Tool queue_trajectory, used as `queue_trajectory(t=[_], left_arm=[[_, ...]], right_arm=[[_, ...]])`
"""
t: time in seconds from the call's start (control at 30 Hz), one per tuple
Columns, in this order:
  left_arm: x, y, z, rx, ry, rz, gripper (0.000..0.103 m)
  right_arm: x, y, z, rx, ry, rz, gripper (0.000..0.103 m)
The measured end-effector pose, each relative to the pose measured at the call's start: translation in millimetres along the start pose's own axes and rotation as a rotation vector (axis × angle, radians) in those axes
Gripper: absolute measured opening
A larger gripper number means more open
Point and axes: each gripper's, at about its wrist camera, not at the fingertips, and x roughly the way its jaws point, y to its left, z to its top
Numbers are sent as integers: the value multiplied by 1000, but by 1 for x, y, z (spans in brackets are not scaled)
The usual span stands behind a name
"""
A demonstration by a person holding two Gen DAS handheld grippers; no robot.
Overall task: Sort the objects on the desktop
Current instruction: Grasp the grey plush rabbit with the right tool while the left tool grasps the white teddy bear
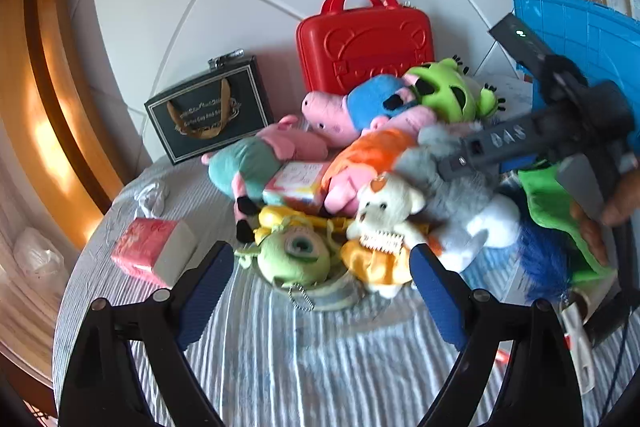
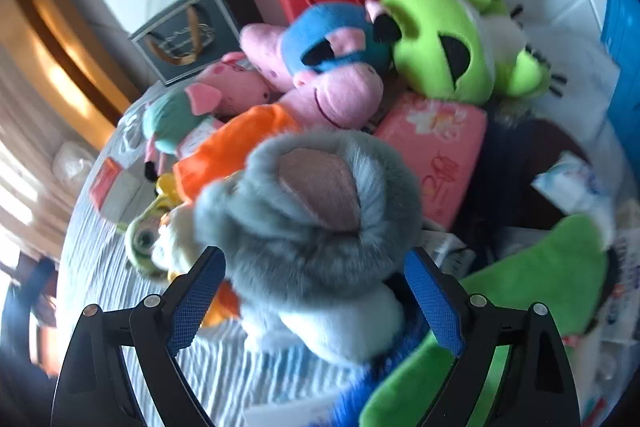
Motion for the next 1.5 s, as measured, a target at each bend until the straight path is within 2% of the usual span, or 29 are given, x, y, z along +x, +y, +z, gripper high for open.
queue_trajectory(t=[0.17, 0.23, 0.3, 0.37, 0.43, 0.5, 0.63, 0.7, 0.8, 0.87, 0.97, 1.07, 1.2, 1.5], left_arm=[[6, 7, -12, -18, 28, 1, 90], [8, 6, -13, -31, 33, -7, 90], [11, -1, -12, -33, 30, -21, 90], [15, -11, -8, -29, 14, -47, 90], [25, -21, -4, -20, 4, -83, 90], [39, -33, 1, -2, 1, -118, 90], [68, -44, 8, -10, 22, -166, 90], [79, -45, 10, -22, 29, -184, 86], [96, -48, 12, -4, 52, -157, 73], [106, -46, 13, -10, 66, -159, 47], [110, -41, 15, -21, 66, -170, 39], [105, -40, 13, -15, 58, -149, 34], [89, -41, 12, -9, 37, -131, 34], [40, -53, 37, 46, -42, -93, 34]], right_arm=[[41, -5, 15, 109, 45, 74, 94], [52, 2, 19, 65, 35, 56, 94], [44, 11, 17, -3, -5, 43, 65], [32, 11, 14, -25, -32, 43, 52], [14, 4, 9, -45, -67, 29, 49], [1, -7, 7, -26, -82, 32, 48], [-28, -29, 0, -22, -119, -14, 48], [-35, -35, -1, -22, -125, -20, 48], [-43, -39, -2, -49, -137, -31, 48], [-41, -39, -1, -50, -135, -21, 48], [-37, -40, -2, -60, -133, -23, 48], [-35, -43, -3, -58, -134, -16, 48], [-43, -40, -5, -71, -158, -16, 47], [-89, -16, -18, -141, -238, -44, 46]])
